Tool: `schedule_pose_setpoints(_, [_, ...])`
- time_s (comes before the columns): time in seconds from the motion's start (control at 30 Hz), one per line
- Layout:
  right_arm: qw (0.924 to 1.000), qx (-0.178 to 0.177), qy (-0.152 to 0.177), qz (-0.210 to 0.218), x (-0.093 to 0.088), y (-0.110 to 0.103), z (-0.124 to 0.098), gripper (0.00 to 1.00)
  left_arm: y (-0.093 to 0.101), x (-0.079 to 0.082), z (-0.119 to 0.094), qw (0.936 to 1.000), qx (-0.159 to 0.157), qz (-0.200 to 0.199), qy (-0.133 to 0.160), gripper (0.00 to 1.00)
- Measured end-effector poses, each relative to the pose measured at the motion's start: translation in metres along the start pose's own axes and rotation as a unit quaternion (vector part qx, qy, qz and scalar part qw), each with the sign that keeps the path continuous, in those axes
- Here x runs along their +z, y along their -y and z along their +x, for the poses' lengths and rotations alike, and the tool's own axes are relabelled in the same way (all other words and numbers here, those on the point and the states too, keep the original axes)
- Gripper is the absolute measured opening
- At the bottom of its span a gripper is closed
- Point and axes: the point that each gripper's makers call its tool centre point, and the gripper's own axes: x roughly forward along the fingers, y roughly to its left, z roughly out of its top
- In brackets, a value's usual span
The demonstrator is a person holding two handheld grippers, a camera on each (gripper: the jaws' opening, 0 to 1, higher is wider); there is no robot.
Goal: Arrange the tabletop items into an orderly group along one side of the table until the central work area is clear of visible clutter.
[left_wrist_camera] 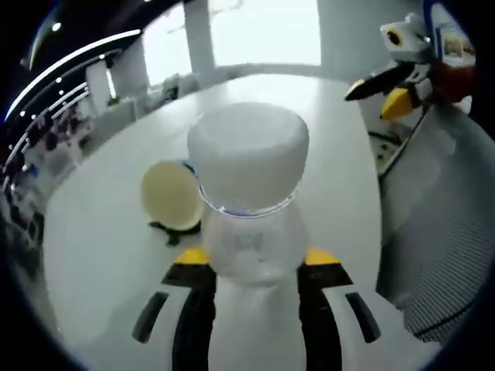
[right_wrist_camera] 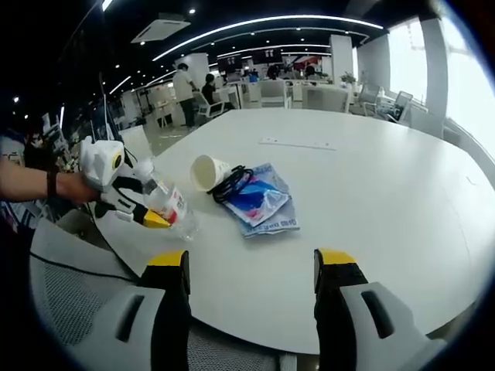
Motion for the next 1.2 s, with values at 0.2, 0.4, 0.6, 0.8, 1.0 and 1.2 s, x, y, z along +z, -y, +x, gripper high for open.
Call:
schedule_pose_setpoints(0.2, [1.0, 0.001, 0.001, -0.002, 0.0, -0.001, 0.0, 0.64, 0.005, -0.007, 0.002, 0.9994, -0.006, 0.022, -0.025, 0.36])
schedule_pose_setpoints(0.4, [1.0, 0.001, 0.004, 0.002, 0.002, -0.001, -0.001, 0.64, 0.004, -0.009, 0.0, 0.9998, -0.002, 0.0, -0.021, 0.35])
schedule_pose_setpoints(0.6, [1.0, 0.002, 0.004, -0.002, 0.003, -0.002, -0.001, 0.64, 0.003, -0.005, -0.003, 0.9996, 0.006, -0.026, -0.011, 0.4])
schedule_pose_setpoints(0.8, [1.0, 0.003, 0.006, -0.002, 0.003, -0.002, -0.001, 0.64, 0.005, 0.003, -0.003, 0.9982, 0.022, -0.055, 0.008, 0.56])
schedule_pose_setpoints(1.0, [1.0, 0.005, 0.008, -0.002, 0.004, -0.002, -0.001, 0.64, 0.015, 0.008, -0.001, 0.9957, 0.03, -0.087, 0.016, 0.61])
schedule_pose_setpoints(1.2, [0.9999, 0.008, 0.01, -0.007, 0.004, -0.004, -0.001, 0.65, 0.014, 0.014, 0.003, 0.9864, 0.058, -0.151, 0.027, 0.79])
